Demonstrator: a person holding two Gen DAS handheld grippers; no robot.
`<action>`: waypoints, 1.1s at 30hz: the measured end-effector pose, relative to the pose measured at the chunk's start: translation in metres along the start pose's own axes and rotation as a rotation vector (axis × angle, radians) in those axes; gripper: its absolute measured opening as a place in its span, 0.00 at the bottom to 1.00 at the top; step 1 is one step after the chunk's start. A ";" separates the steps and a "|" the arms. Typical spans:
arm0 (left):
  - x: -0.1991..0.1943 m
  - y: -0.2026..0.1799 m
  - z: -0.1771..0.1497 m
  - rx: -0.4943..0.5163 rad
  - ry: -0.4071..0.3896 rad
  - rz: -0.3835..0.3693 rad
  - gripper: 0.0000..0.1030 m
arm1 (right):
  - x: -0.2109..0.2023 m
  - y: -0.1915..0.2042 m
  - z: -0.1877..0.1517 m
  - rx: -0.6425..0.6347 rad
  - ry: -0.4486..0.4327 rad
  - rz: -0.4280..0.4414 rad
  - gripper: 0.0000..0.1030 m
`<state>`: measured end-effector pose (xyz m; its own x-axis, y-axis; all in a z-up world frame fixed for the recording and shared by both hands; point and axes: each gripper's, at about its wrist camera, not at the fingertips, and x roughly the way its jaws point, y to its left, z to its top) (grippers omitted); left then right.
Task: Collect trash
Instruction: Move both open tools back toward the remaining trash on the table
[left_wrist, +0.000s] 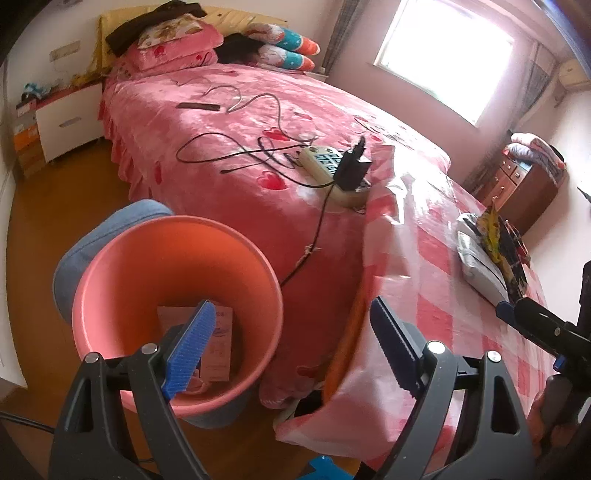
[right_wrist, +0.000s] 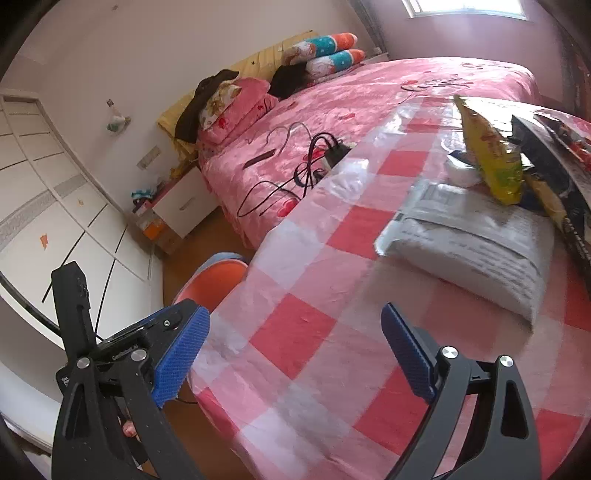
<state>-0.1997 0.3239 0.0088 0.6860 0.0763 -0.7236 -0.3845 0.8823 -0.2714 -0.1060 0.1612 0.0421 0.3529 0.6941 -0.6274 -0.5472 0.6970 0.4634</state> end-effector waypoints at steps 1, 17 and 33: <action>-0.001 -0.003 0.001 0.004 0.001 -0.001 0.84 | -0.003 -0.002 0.000 0.002 -0.007 0.003 0.90; -0.007 -0.060 -0.005 0.109 0.022 -0.004 0.84 | -0.041 -0.037 0.002 0.045 -0.100 -0.006 0.90; -0.002 -0.151 0.003 0.258 0.012 -0.076 0.84 | -0.089 -0.106 0.007 0.179 -0.222 -0.030 0.90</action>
<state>-0.1411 0.1915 0.0530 0.6992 0.0010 -0.7149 -0.1610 0.9745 -0.1561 -0.0741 0.0266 0.0530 0.5358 0.6810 -0.4992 -0.3981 0.7251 0.5620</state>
